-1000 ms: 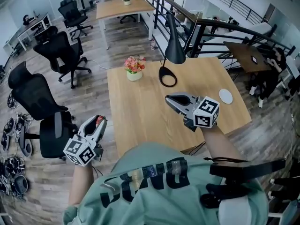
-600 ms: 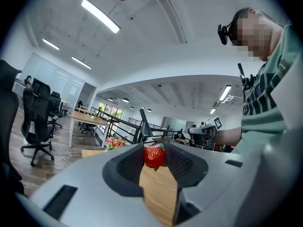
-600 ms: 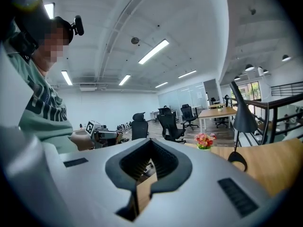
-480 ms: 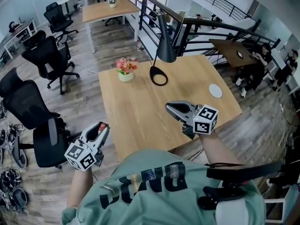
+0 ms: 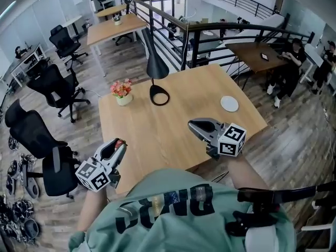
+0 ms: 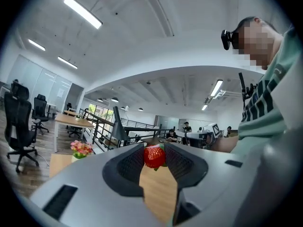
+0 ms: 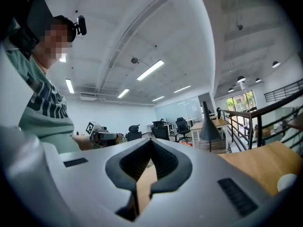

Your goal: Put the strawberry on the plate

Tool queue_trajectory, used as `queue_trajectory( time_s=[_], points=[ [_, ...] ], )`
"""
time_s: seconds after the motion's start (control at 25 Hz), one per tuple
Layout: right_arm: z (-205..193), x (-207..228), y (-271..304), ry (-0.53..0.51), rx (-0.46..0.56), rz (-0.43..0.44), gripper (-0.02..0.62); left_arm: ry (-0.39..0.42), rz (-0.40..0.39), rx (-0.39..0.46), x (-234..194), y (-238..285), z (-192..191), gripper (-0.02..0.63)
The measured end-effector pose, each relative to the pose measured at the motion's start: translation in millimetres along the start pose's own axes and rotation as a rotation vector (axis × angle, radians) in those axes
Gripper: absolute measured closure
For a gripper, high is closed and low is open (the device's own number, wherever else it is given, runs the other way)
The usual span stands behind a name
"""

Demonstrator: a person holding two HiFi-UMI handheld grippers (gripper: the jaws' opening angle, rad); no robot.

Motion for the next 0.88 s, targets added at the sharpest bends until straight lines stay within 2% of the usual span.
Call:
queue_trajectory(
  time_s=[0.2,0.4,0.64,0.88],
  points=[
    [-2,66,-112,0.024,-0.005,-0.063,0.589,-0.045,-0.081,-0.005,83,107,-7,0.469],
    [-13,106,-201,0.060,-0.011,-0.146,0.589,-0.062,-0.156,-0.053,141,179,-25,0.469],
    [-19,135,-260,0.094,-0.019,-0.230,0.589,-0.125,-0.231,-0.087,170,236,-46,0.469],
    [-27,149,-261,0.103,-0.051,-0.298,0.589,-0.134,-0.290,-0.102,155,263,-57,0.469]
  ],
)
Point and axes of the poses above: the fingertips, and each gripper's own axes: y forward along the fingers, x to its right, z out of its top, the point moved 1 cm from there along -y, backward along the fingers, and after that the axes turned 6 degrees about -z, right-handed, at the moved point
